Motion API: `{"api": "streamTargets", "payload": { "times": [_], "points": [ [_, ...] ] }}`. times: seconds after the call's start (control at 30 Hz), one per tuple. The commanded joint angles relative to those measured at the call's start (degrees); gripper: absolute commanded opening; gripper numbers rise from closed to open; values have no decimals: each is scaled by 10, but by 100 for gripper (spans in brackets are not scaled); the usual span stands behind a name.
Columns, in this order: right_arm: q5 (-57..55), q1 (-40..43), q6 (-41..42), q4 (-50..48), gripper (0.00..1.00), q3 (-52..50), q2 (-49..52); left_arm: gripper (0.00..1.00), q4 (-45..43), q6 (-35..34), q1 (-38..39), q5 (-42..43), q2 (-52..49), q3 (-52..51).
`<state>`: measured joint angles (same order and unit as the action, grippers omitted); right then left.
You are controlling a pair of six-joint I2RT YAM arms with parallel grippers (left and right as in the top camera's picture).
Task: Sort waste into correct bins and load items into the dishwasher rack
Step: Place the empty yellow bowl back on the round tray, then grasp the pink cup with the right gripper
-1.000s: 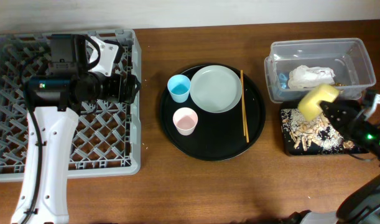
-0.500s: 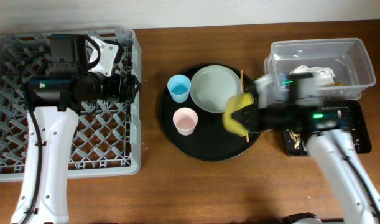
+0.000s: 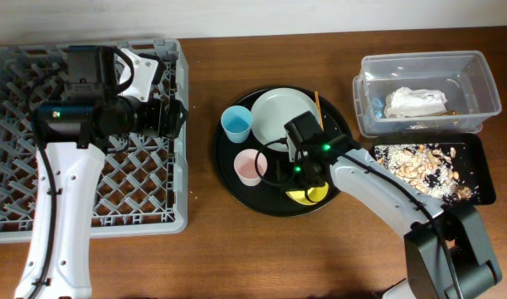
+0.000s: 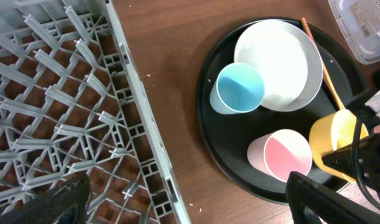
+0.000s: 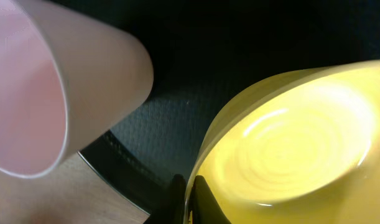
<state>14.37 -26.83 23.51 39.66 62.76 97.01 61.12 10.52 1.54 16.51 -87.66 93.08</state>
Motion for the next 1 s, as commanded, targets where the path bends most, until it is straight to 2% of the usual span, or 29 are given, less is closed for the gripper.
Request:
{"api": "streamTargets", "payload": {
  "times": [0.0, 0.03, 0.07, 0.17, 0.37, 0.5, 0.67, 0.97],
  "points": [
    [-11, 3, 8, 4, 26, 3, 10, 99, 1, 7, 3, 2, -1, 9],
    [-10, 3, 8, 4, 40, 3, 10, 99, 1, 7, 3, 2, -1, 9],
    [-9, 3, 8, 4, 46, 4, 10, 99, 1, 7, 3, 2, -1, 9],
    [-9, 3, 7, 13, 52, 31, 10, 99, 1, 7, 3, 2, -1, 9],
    [-27, 22, -43, 94, 54, 168, 4, 99, 1, 7, 3, 2, -1, 9],
    [-101, 66, -72, 134, 59, 238, 4, 99, 1, 7, 3, 2, -1, 9],
    [-106, 120, -154, 121, 59, 240, 9, 99, 1, 7, 3, 2, -1, 9],
    [-87, 147, -186, 107, 57, 236, 47, 99, 1, 7, 3, 2, -1, 9]
  ]
}}
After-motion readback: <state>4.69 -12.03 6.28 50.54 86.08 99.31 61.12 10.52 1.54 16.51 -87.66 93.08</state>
